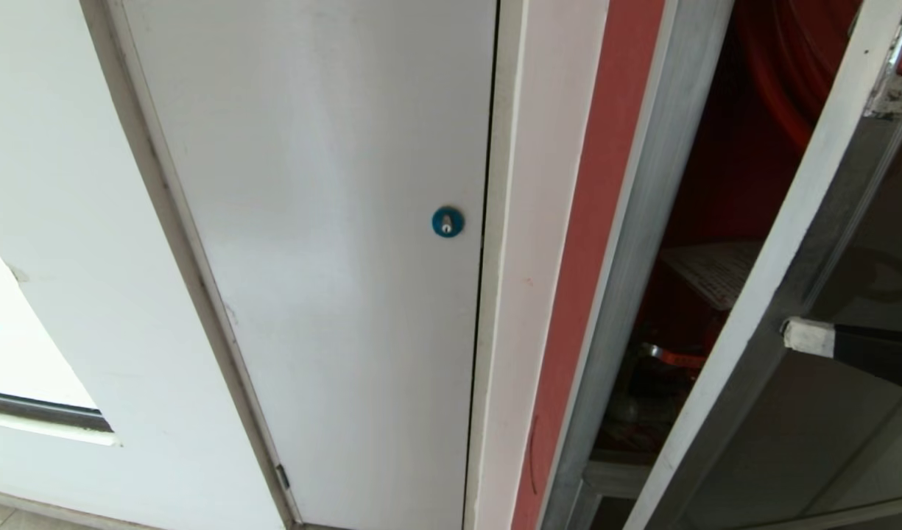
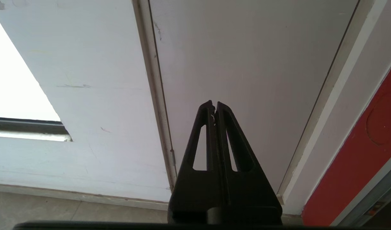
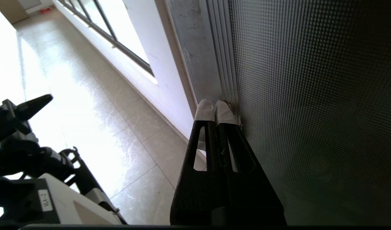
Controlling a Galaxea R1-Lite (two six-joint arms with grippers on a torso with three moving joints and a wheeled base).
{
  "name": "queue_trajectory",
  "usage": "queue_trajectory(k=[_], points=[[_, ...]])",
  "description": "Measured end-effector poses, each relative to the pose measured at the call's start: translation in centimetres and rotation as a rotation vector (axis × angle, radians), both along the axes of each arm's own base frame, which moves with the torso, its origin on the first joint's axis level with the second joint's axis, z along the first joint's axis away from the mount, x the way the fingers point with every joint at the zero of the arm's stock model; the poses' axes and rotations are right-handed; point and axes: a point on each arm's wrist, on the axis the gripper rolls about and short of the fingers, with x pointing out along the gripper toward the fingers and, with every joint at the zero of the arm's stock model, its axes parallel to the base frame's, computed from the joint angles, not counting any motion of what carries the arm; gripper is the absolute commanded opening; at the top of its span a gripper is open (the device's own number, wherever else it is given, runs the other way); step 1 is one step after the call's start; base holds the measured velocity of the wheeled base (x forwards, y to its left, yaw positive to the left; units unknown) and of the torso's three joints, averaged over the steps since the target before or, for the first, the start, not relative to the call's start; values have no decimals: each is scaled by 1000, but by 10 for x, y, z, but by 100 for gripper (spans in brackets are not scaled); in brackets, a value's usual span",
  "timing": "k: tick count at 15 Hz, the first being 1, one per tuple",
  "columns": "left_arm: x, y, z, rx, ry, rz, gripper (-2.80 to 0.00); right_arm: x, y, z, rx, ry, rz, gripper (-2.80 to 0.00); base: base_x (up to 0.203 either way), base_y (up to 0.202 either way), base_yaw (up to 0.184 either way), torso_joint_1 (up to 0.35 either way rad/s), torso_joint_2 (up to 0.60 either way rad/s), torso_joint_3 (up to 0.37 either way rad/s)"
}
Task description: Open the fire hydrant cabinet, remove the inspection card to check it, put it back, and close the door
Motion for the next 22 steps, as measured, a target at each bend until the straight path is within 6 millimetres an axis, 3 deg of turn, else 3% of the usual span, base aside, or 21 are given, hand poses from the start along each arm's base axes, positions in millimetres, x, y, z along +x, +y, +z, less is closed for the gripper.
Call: queue_trajectory(k=[3, 10, 22], points=[[0, 0, 0, 0, 0, 0, -280, 20, 3, -3, -5, 2, -28, -280, 0, 0, 0, 0, 0, 0], [0, 0, 0, 1, 0, -1, -280, 66, 32, -10, -67, -48, -121, -280, 0, 0, 0, 0, 0, 0], [0, 0, 0, 0, 0, 0, -280, 89, 34, -8, -63, -109, -282, -280, 0, 0, 0, 0, 0, 0]])
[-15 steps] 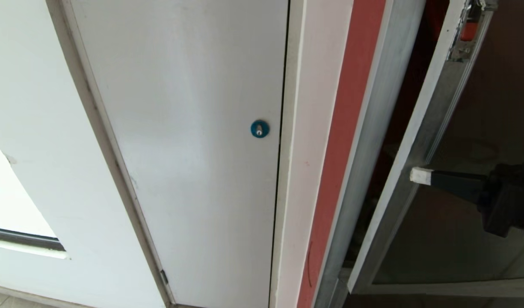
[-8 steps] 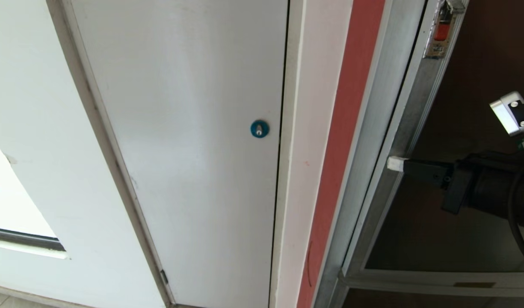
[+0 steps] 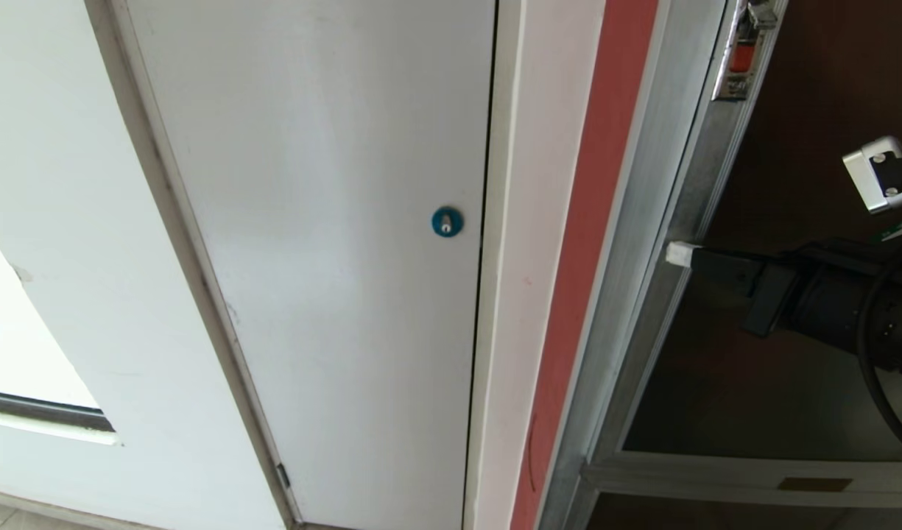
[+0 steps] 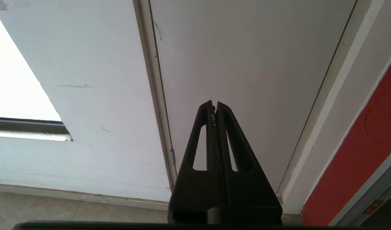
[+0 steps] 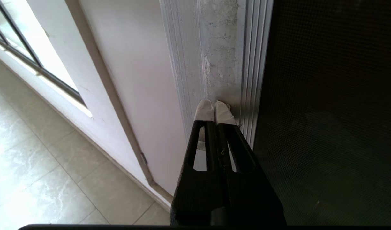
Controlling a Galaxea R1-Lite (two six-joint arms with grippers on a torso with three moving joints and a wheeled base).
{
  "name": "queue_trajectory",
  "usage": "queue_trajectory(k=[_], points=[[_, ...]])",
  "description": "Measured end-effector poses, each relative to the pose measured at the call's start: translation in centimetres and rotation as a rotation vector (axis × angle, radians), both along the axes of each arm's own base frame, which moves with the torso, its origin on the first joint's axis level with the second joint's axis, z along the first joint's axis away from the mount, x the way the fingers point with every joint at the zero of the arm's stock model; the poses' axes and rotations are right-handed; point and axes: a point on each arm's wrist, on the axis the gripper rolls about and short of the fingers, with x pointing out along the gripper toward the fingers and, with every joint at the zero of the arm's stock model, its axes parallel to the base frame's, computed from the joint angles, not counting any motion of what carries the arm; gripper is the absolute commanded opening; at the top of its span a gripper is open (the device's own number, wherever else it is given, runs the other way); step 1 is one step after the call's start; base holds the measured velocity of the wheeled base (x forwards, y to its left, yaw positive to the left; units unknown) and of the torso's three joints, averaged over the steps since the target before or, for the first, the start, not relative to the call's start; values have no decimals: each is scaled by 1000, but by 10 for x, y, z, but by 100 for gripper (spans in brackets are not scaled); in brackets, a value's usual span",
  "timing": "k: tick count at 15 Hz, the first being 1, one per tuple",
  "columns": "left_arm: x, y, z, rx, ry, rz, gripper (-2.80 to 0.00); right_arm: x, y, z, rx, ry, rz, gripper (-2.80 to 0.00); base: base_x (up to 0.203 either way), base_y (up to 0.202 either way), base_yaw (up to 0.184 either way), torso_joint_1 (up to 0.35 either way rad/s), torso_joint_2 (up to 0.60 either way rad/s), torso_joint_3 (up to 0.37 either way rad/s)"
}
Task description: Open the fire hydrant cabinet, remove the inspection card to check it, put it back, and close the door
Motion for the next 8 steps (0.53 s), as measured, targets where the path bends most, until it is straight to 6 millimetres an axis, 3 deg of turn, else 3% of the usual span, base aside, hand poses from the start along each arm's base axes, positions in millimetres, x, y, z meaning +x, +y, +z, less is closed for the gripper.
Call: queue_trajectory(k=[8], points=[[0, 0, 0, 0, 0, 0, -280, 0, -1, -2, -4, 3, -67, -280, 0, 0, 0, 0, 0, 0]])
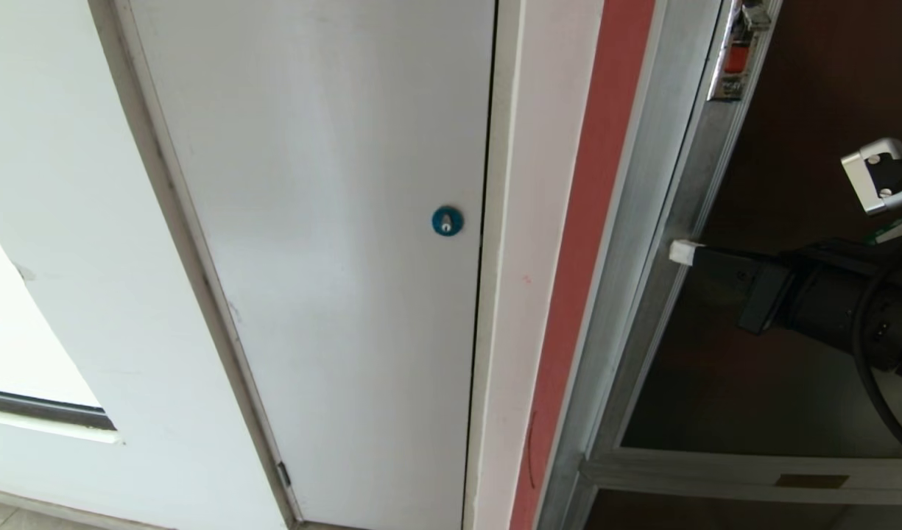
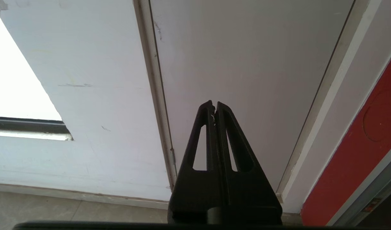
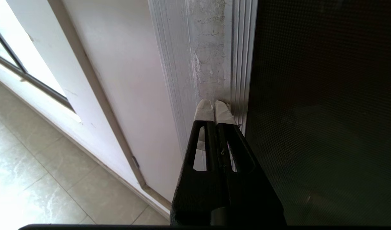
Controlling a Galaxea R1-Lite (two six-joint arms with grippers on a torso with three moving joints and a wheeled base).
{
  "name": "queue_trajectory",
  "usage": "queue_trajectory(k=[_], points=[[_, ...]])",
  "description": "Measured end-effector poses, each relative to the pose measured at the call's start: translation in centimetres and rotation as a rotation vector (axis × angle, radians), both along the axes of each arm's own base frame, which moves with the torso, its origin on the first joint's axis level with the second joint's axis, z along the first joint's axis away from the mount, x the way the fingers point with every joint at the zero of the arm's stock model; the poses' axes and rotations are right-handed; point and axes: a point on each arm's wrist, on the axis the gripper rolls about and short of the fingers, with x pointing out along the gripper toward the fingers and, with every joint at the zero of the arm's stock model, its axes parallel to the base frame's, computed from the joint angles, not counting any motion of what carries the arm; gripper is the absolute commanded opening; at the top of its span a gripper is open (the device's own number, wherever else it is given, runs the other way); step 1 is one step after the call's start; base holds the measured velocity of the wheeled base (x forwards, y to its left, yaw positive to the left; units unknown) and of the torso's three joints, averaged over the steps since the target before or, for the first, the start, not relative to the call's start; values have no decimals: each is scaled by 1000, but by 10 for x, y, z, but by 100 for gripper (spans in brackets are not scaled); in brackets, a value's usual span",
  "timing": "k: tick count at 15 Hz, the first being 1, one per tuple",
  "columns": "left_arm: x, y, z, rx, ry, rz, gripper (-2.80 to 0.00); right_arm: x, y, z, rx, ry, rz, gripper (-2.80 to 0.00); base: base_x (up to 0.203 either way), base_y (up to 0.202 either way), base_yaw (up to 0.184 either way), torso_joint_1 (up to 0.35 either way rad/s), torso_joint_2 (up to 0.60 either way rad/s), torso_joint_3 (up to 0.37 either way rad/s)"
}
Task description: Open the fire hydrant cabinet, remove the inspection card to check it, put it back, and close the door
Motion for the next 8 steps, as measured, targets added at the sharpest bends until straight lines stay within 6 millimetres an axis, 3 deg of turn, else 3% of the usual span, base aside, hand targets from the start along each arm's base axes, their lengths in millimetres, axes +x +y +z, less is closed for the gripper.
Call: queue_trajectory(k=[4, 8], points=[[0, 0, 0, 0, 0, -1, -280, -1, -1, 2, 2, -8, -23, -280, 0, 0, 0, 0, 0, 0], [0, 0, 0, 0, 0, 0, -280, -15, -1, 7, 8, -27, -18, -280, 0, 0, 0, 0, 0, 0]])
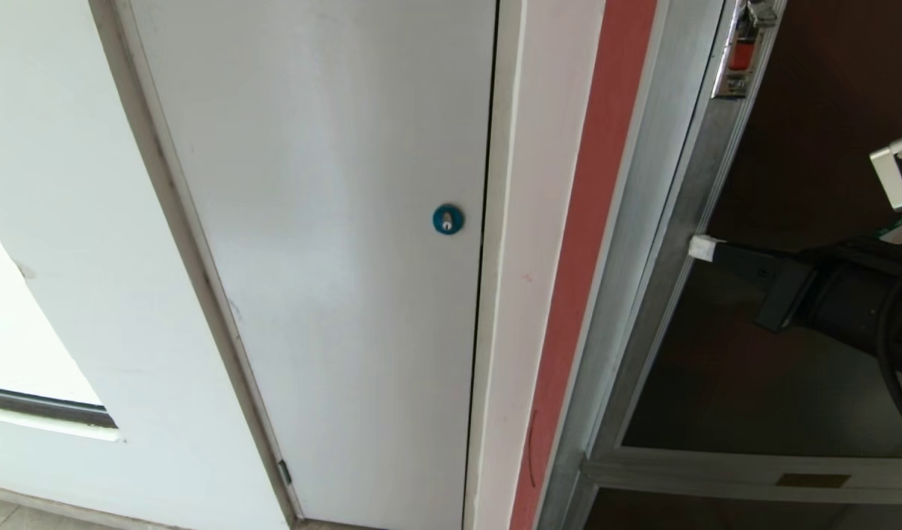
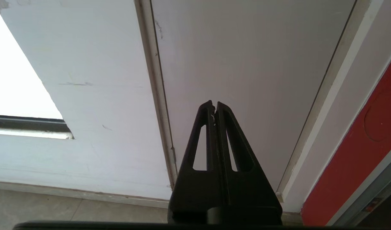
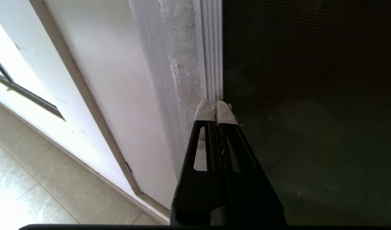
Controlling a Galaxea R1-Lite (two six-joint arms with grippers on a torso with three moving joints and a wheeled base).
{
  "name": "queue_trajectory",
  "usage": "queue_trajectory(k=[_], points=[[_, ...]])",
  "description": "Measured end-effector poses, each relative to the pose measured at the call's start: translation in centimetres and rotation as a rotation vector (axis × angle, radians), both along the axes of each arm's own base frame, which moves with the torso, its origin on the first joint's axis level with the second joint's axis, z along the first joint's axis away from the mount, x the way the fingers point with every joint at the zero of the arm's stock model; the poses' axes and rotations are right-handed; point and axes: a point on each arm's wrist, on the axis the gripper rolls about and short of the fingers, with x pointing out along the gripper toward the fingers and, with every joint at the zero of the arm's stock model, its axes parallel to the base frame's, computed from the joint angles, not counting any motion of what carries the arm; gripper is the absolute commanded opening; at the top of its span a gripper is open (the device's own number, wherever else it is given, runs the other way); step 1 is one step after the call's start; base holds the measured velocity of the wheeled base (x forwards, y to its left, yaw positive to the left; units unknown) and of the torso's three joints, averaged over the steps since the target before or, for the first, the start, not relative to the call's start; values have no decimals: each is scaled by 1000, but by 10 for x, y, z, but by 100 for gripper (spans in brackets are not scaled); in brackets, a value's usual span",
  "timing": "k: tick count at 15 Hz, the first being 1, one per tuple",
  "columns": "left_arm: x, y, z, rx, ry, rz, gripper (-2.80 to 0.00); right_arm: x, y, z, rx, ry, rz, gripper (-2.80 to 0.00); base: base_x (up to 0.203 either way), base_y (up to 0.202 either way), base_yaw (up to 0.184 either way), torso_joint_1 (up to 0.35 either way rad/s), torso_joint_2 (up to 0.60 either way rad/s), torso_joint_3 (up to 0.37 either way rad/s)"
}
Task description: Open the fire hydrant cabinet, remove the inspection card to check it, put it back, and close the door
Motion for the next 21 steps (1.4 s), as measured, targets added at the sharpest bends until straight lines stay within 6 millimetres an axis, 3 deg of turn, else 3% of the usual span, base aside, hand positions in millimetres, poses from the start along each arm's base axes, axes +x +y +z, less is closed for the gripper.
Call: queue_trajectory(k=[10, 14, 21], points=[[0, 0, 0, 0, 0, -1, -280, -74, -10, 45, 26, -31, 76, -280, 0, 0, 0, 0, 0, 0], [0, 0, 0, 0, 0, 0, -280, -81, -6, 66, 51, -57, 122, -280, 0, 0, 0, 0, 0, 0], [0, 0, 0, 1, 0, 0, -280, -70, -1, 102, 73, -128, 121, -280, 0, 0, 0, 0, 0, 0]])
